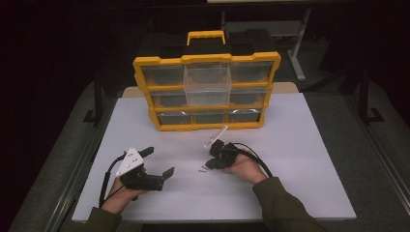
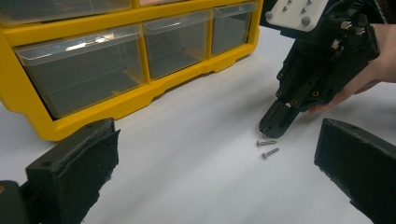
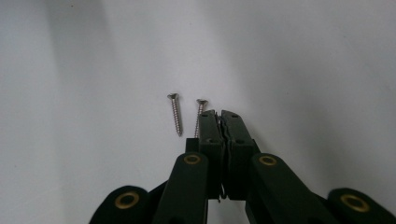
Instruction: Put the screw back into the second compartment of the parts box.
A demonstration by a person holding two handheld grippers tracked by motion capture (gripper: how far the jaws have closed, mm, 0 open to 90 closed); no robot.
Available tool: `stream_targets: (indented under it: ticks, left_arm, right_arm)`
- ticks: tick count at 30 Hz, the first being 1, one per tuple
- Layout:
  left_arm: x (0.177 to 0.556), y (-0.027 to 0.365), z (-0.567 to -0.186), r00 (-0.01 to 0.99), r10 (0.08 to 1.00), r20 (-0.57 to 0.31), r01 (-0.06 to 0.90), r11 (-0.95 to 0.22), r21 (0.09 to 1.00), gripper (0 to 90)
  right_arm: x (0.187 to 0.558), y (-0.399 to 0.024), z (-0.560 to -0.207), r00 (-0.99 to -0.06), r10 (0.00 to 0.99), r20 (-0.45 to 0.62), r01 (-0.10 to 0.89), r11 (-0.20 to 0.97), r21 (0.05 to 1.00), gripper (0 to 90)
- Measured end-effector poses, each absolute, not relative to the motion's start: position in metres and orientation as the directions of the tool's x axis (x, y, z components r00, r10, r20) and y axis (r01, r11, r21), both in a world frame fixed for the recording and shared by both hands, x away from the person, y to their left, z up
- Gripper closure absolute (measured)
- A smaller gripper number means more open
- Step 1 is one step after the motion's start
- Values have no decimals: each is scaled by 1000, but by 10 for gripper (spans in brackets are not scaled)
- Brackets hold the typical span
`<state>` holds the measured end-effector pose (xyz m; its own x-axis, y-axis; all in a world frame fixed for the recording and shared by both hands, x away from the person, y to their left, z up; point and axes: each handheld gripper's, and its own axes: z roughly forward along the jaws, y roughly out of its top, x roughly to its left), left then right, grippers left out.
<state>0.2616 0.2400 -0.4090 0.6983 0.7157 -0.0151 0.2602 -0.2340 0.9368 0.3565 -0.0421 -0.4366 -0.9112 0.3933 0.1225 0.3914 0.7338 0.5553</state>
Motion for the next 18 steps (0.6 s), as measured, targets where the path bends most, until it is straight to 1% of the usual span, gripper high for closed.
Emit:
stream_targets:
  ticks: [7,11,18]
  left_arm:
    - [262,240,-409,701,713,-22,260,-227,939,0]
    - [262,240,-409,704,710,-19,260,-233,937,0]
    - [262,239,-409,708,706,-19,266,-242,933,0]
  right_arm:
    - [358,-44,-436,-918,380,117,376,732,568,874]
    - [359,-50,-430,-922,371,112,362,720,592,874]
    - [357,-58,-421,-919,375,118,368,716,593,874]
